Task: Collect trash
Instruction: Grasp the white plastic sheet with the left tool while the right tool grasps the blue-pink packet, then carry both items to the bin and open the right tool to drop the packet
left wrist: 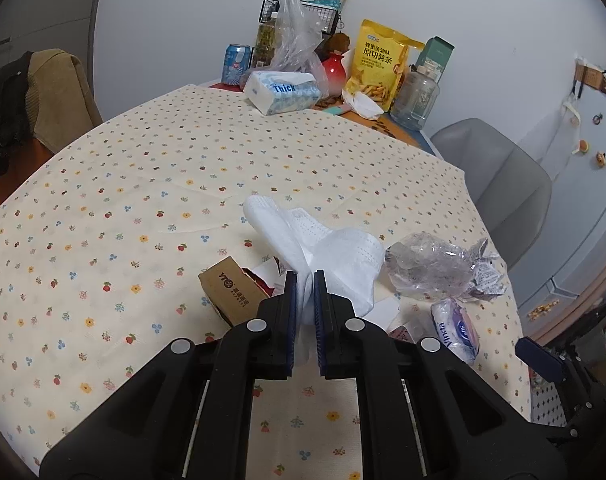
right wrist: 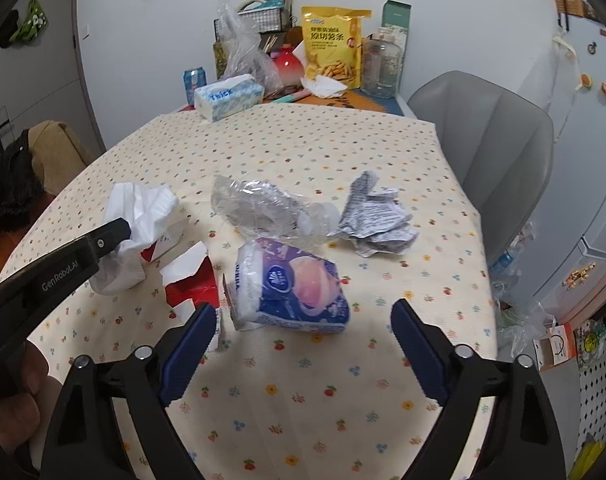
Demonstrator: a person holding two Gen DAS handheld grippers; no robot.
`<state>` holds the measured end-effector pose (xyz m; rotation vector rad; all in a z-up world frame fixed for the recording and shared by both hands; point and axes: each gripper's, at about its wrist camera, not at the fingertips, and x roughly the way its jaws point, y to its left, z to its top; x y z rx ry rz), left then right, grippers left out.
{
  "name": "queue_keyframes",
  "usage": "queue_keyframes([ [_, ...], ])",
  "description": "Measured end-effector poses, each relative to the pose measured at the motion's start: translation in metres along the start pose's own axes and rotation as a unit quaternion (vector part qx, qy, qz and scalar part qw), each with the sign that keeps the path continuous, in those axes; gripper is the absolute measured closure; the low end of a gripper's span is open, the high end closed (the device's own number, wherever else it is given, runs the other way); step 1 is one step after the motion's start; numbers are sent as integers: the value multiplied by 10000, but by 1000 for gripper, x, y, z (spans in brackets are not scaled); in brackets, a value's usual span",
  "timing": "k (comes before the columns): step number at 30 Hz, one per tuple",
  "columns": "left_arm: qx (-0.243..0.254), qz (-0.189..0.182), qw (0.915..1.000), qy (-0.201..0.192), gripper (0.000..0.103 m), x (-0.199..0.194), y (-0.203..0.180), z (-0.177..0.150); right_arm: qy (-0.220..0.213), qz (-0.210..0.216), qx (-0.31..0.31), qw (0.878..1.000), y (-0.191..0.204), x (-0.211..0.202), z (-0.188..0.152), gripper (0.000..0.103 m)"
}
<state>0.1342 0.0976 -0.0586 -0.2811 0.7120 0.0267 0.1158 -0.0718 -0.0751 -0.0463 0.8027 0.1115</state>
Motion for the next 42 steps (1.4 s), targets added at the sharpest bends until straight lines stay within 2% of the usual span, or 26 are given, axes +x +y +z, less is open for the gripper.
queue_keyframes([
  [3,39,29,10000,31,94,3,-1,-1,118,64,-9,9999,1,9,0,35],
  [5,54,56,10000,58,94,4,-1,-1,223,175,-38,9996,2,13,1,59],
  [6,59,65,9999,62,94,4,-2,-1,302,243,-38,9992,2,15,1,77],
  [10,126,58,9999,2,94,1,-8,0,141,306,-22,9994,-3,2,2,88],
  [23,521,-37,9983,-254,94,-24,-53,-3,-379,357,446,9976,-46,-56,0,89],
  [34,858,-193,9954,-391,94,-45,-99,-15,-607,133,872,9942,-96,-85,-14,89],
  [42,1168,-500,9912,-368,94,-52,-151,-28,-790,-174,1206,9894,-143,-112,-28,89],
])
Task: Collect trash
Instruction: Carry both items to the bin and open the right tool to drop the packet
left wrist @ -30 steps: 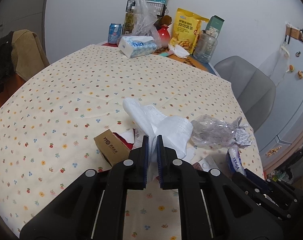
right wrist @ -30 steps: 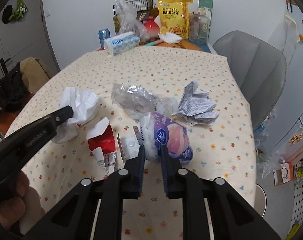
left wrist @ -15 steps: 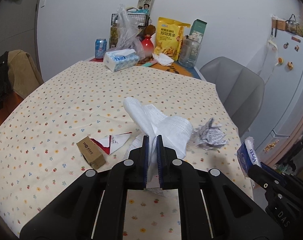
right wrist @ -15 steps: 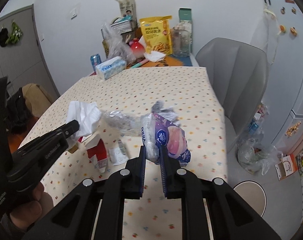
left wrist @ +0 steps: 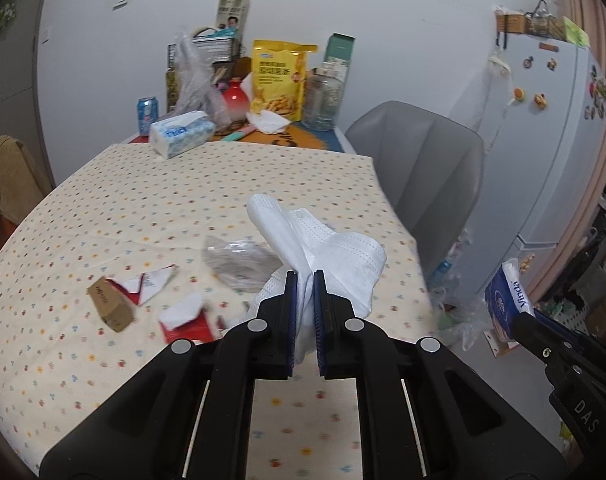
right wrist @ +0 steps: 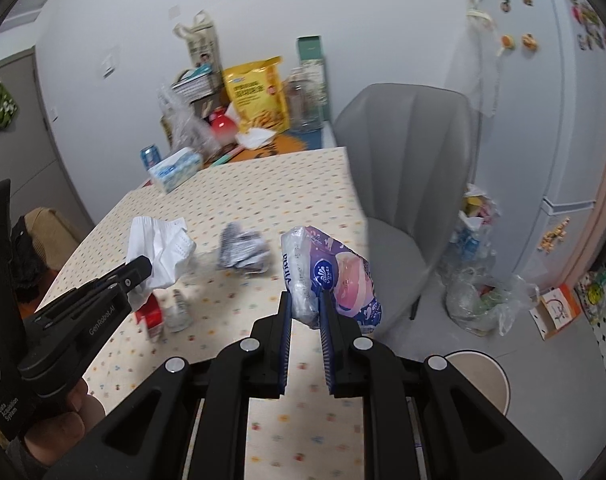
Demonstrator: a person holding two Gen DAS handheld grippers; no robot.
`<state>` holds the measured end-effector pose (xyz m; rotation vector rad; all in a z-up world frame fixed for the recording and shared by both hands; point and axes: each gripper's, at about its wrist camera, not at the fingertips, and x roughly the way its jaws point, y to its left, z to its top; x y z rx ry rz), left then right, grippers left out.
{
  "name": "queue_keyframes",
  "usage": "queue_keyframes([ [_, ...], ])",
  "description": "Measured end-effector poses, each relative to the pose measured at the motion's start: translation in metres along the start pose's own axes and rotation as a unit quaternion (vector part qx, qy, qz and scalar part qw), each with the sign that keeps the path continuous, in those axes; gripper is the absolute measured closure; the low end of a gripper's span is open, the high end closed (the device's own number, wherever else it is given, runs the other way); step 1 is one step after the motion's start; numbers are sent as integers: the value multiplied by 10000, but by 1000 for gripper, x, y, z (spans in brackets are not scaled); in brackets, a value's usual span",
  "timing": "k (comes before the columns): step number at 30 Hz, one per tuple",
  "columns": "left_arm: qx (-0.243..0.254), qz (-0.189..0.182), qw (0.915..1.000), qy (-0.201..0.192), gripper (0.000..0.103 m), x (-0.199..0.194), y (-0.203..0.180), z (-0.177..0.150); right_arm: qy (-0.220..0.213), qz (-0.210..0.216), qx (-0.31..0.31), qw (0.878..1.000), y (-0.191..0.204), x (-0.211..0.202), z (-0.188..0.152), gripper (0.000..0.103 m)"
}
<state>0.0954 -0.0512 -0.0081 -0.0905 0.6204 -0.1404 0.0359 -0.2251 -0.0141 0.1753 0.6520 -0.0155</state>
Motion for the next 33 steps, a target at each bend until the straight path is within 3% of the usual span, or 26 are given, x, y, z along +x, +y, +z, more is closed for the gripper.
queue_keyframes([
  [13,537,-264,9981,128,94,9,-76,-5,-77,-318,627,9975,-82,-16,-12,89],
  [33,1320,-544,9878,626,94,57,-182,-29,195,-738,1491,9859,-185,4,-41,89],
])
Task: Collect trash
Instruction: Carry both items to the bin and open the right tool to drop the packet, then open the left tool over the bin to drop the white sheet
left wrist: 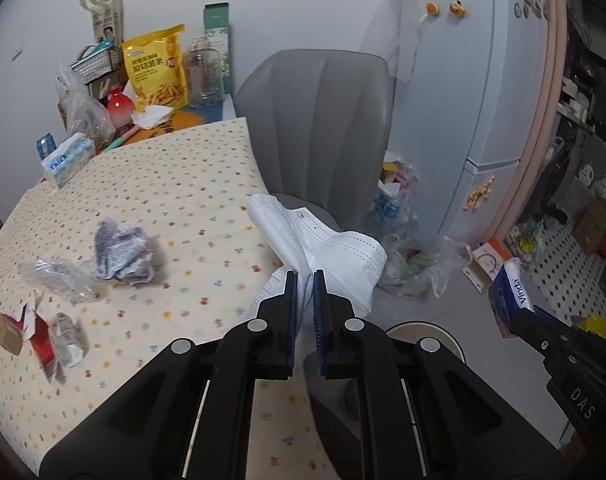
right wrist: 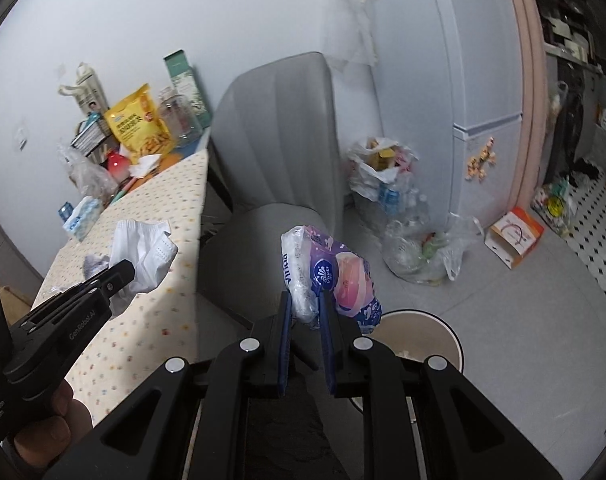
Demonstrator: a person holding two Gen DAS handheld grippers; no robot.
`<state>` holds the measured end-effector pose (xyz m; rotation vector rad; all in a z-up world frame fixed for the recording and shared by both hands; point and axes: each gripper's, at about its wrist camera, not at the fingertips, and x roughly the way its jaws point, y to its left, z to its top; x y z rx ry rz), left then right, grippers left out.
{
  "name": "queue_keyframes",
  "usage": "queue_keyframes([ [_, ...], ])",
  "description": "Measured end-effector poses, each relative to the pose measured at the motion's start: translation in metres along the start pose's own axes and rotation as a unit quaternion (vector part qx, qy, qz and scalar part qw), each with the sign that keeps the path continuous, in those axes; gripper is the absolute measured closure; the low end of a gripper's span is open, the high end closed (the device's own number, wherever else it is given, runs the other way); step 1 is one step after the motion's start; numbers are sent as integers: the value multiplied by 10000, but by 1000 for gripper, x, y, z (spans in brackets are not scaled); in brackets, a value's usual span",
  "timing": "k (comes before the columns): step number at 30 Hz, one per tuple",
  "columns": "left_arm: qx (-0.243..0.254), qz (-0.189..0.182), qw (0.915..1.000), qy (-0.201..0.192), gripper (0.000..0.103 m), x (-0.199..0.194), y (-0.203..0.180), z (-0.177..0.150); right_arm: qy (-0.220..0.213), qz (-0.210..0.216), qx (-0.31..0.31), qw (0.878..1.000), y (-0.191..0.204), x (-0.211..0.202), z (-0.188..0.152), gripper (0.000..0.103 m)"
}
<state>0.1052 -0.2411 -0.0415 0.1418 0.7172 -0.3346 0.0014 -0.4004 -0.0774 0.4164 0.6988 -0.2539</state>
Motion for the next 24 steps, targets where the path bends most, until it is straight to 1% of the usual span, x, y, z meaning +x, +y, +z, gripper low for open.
queue_keyframes([
  [9,259,-70,9992,293,94,33,-34,0,199,-115,209,9995,-32,27,0,89],
  [16,304,-154,9985,425,94,51,-46,1,332,-222,316,9987,-48,46,5,88],
  [19,333,-151,9981,492,94,58,-48,1,349,-232,267,9988,-50,54,6,83],
  [21,355,-150,9976,569,94,63,-50,-1,335,-283,313,9986,-54,57,4,63],
  [24,408,-156,9972,599,94,66,-51,-2,346,-353,444,9978,-66,58,2,60],
])
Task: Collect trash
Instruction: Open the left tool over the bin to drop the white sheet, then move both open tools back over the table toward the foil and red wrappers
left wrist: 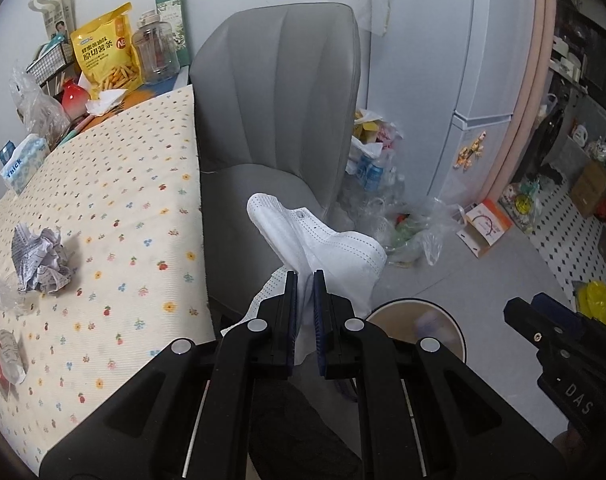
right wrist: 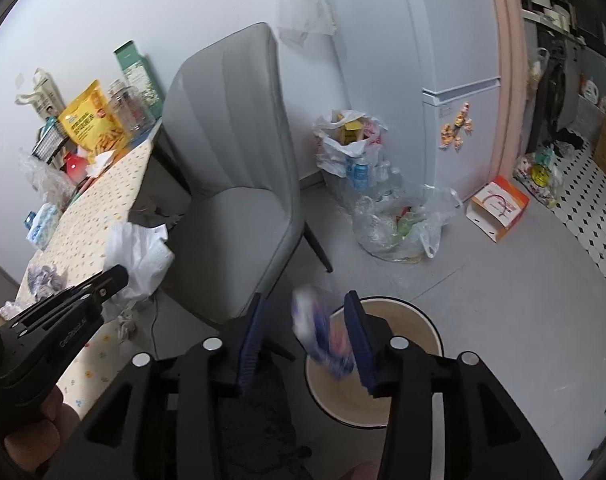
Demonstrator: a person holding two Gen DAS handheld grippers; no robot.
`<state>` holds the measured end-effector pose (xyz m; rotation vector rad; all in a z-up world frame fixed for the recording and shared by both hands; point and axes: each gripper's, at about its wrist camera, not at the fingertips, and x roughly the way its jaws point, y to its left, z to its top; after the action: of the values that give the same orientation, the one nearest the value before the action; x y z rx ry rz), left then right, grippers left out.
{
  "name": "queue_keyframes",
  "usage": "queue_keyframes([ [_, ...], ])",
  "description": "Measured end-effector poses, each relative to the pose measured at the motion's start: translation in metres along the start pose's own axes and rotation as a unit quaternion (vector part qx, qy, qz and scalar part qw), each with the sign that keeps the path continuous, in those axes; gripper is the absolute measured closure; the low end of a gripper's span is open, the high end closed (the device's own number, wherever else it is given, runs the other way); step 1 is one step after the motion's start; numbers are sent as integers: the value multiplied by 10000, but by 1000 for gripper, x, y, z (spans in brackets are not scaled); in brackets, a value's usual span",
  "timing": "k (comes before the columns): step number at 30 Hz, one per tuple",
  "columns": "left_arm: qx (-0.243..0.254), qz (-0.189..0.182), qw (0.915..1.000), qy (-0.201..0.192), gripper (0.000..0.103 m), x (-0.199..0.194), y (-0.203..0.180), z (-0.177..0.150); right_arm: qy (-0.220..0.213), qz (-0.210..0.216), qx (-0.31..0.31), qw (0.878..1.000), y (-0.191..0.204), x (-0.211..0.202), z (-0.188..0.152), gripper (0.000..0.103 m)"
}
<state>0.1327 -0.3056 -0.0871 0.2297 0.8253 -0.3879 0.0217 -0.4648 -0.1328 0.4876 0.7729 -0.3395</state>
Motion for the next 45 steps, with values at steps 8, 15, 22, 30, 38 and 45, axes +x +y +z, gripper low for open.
queue_keyframes([
  [8,330,-211,9992,116,94,5,-33,-3,-174,-272,255,9992,-31,-21,0,48],
  [15,686,-501,9963,155,94,4,-80,-5,-351,-694,620,9950,-77,-48,-4,40],
  [22,1085,-859,9901,249,94,6,-129,-10,-373,-995,954,9898,-116,-62,-16,37],
  [30,1200,-1141,9851,467,56,12,-151,-12,-396,-1179,1152,9855,-138,-64,-24,30],
  [38,1052,-776,9914,94,13,-4,-129,-2,-518,-1179,1198,9844,-136,-70,-24,24],
  [45,695,-549,9960,-105,7,-23,-87,5,-664,-1041,875,9885,-99,-76,-16,13],
])
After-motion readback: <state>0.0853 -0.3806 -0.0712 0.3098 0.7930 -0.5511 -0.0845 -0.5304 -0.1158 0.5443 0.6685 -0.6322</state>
